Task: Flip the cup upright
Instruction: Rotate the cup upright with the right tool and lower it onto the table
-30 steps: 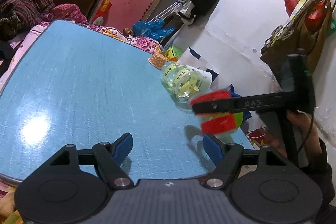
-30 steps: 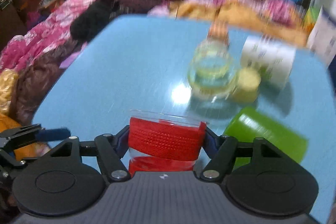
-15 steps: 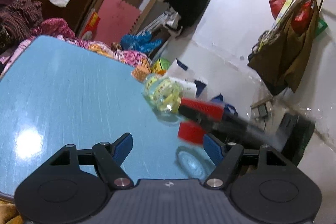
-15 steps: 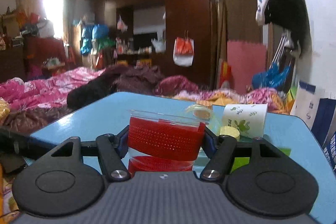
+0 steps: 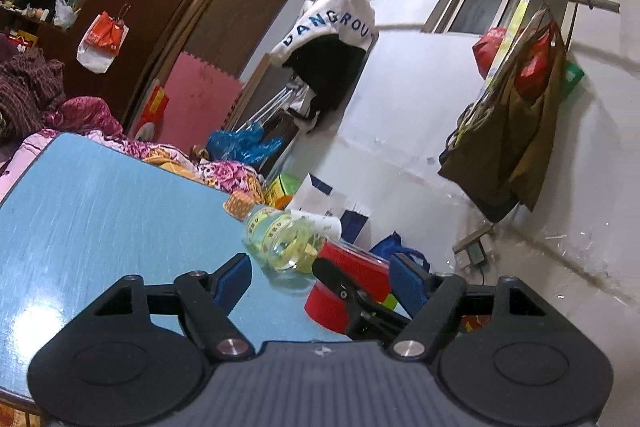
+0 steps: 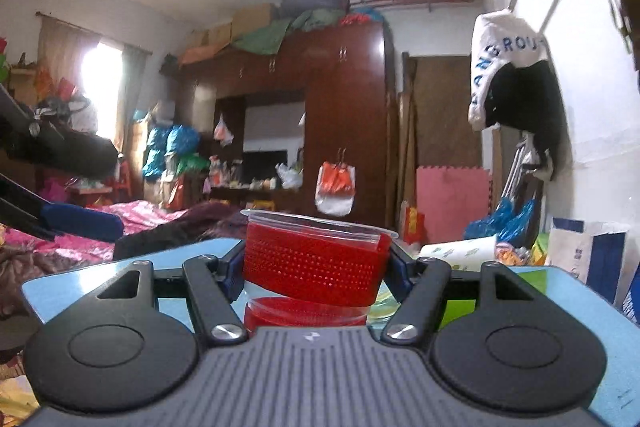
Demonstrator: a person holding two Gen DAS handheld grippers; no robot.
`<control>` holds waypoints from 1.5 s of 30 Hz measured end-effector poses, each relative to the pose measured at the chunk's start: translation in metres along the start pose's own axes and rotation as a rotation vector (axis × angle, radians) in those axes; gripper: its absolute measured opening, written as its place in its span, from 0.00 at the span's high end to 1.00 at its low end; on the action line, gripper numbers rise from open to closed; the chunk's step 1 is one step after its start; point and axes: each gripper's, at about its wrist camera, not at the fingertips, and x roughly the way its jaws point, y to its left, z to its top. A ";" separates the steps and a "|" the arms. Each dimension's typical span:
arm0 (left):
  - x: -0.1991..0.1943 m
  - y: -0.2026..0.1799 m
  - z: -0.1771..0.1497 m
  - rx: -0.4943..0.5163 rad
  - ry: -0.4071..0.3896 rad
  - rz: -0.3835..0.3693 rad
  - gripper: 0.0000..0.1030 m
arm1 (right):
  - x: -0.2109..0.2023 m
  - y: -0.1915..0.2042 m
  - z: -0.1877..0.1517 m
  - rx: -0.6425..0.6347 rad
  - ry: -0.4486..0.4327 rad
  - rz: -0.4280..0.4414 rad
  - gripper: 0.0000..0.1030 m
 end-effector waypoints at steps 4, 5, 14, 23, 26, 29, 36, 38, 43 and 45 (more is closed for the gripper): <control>0.001 0.000 -0.001 -0.001 -0.012 0.001 0.20 | -0.002 0.000 -0.003 0.008 -0.024 -0.014 0.35; 0.002 0.000 -0.001 -0.005 -0.010 -0.002 0.20 | -0.003 0.001 -0.004 0.004 -0.028 -0.015 0.35; 0.002 0.000 -0.003 0.006 -0.011 -0.002 0.20 | -0.002 0.007 -0.013 -0.001 -0.010 -0.031 0.35; 0.002 0.002 -0.006 0.004 -0.009 -0.002 0.20 | -0.002 0.008 -0.023 0.009 0.011 -0.042 0.34; 0.003 0.003 -0.006 0.001 -0.005 -0.003 0.20 | -0.003 0.015 -0.024 -0.028 0.005 -0.053 0.34; 0.003 0.003 -0.006 0.000 -0.005 -0.004 0.20 | -0.003 0.020 -0.027 -0.060 -0.006 -0.052 0.33; 0.006 0.002 -0.007 0.004 0.000 0.001 0.20 | -0.008 0.017 -0.030 -0.039 -0.009 -0.042 0.29; 0.007 0.002 -0.008 0.005 0.003 0.002 0.20 | -0.008 0.018 -0.030 -0.042 -0.006 -0.036 0.24; 0.009 0.005 -0.009 0.003 0.001 0.019 0.18 | -0.009 0.018 -0.025 -0.048 -0.024 -0.023 0.08; 0.010 0.009 -0.010 -0.006 -0.007 0.026 0.18 | -0.012 0.013 -0.022 -0.029 -0.041 -0.018 0.03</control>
